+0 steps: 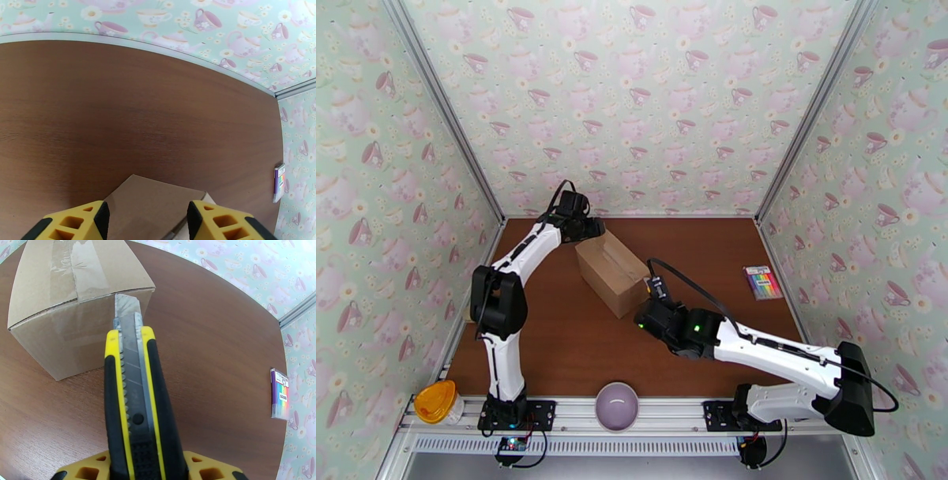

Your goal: Unpack the express box

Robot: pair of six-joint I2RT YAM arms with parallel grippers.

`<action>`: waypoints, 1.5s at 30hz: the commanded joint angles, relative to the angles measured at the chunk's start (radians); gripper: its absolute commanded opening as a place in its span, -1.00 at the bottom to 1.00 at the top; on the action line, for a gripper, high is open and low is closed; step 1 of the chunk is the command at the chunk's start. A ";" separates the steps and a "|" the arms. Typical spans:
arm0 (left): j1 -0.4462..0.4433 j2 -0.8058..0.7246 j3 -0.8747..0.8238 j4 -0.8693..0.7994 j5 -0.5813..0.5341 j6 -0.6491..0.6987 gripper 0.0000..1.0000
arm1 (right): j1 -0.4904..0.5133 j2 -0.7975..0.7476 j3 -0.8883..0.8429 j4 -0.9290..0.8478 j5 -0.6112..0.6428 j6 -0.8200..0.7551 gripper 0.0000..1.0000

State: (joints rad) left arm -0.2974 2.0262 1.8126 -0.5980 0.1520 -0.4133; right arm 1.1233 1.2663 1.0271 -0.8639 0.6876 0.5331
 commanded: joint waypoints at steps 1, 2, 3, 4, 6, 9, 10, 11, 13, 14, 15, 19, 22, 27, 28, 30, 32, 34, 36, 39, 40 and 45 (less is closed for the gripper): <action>-0.018 0.009 -0.022 0.006 0.037 -0.007 0.17 | -0.009 0.008 0.025 0.054 -0.003 -0.015 -1.00; -0.020 0.009 -0.025 0.006 0.040 -0.008 0.17 | -0.013 0.007 0.024 0.060 -0.010 -0.011 -1.00; -0.022 0.007 -0.030 0.006 0.041 -0.010 0.17 | -0.017 0.004 0.021 0.068 -0.019 -0.008 -1.00; -0.023 0.005 -0.033 0.006 0.043 -0.011 0.16 | -0.018 0.004 0.020 0.073 -0.022 -0.007 -1.00; -0.025 0.000 -0.044 0.011 0.050 -0.015 0.16 | -0.025 0.002 0.018 0.078 -0.028 -0.007 -1.00; -0.030 -0.007 -0.060 0.024 0.058 -0.023 0.16 | -0.031 0.003 0.015 0.086 -0.042 -0.006 -1.00; -0.030 -0.007 -0.063 0.028 0.063 -0.026 0.16 | -0.031 0.003 0.014 0.088 -0.046 -0.006 -1.00; -0.031 -0.007 -0.065 0.030 0.066 -0.029 0.16 | -0.031 0.003 0.013 0.093 -0.048 -0.003 -1.00; -0.035 -0.006 -0.068 0.035 0.070 -0.032 0.16 | -0.032 0.002 0.011 0.100 -0.056 -0.003 -1.00; -0.038 -0.005 -0.067 0.036 0.071 -0.032 0.16 | -0.033 0.004 0.011 0.102 -0.060 -0.003 -1.00; -0.039 -0.004 -0.065 0.038 0.072 -0.032 0.16 | -0.032 0.003 0.012 0.105 -0.063 -0.003 -1.00; -0.045 -0.001 -0.065 0.039 0.074 -0.032 0.16 | -0.034 0.007 0.013 0.117 -0.092 -0.001 -1.00; -0.049 0.000 -0.064 0.039 0.075 -0.032 0.15 | -0.034 0.005 0.005 0.132 -0.102 0.003 -1.00; -0.062 -0.004 -0.064 0.037 0.077 -0.027 0.15 | -0.036 0.007 0.002 0.144 -0.097 0.003 -1.00; -0.063 -0.004 -0.064 0.037 0.075 -0.027 0.15 | -0.037 0.005 0.000 0.149 -0.099 -0.001 -1.00; -0.066 -0.003 -0.062 0.034 0.075 -0.027 0.15 | -0.040 0.001 0.001 0.151 -0.104 -0.002 -1.00; -0.065 -0.002 -0.063 0.035 0.074 -0.027 0.15 | -0.042 -0.007 -0.002 0.146 -0.095 0.001 -1.00; -0.066 -0.002 -0.062 0.035 0.074 -0.026 0.15 | -0.042 -0.016 0.000 0.135 -0.074 -0.001 -1.00; -0.067 -0.001 -0.063 0.035 0.073 -0.028 0.15 | -0.042 -0.018 0.000 0.129 -0.052 -0.014 -1.00; -0.069 0.000 -0.061 0.034 0.074 -0.028 0.15 | -0.043 -0.007 0.006 0.131 -0.045 -0.031 -1.00; -0.069 0.000 -0.061 0.035 0.075 -0.028 0.15 | -0.043 0.001 0.011 0.131 -0.045 -0.035 -1.00; -0.078 0.001 -0.059 0.038 0.075 -0.028 0.15 | -0.045 0.024 0.019 0.158 -0.048 -0.057 -1.00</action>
State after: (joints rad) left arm -0.3195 2.0232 1.7737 -0.5179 0.1646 -0.4183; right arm 1.0782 1.2747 1.0264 -0.8196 0.6441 0.5201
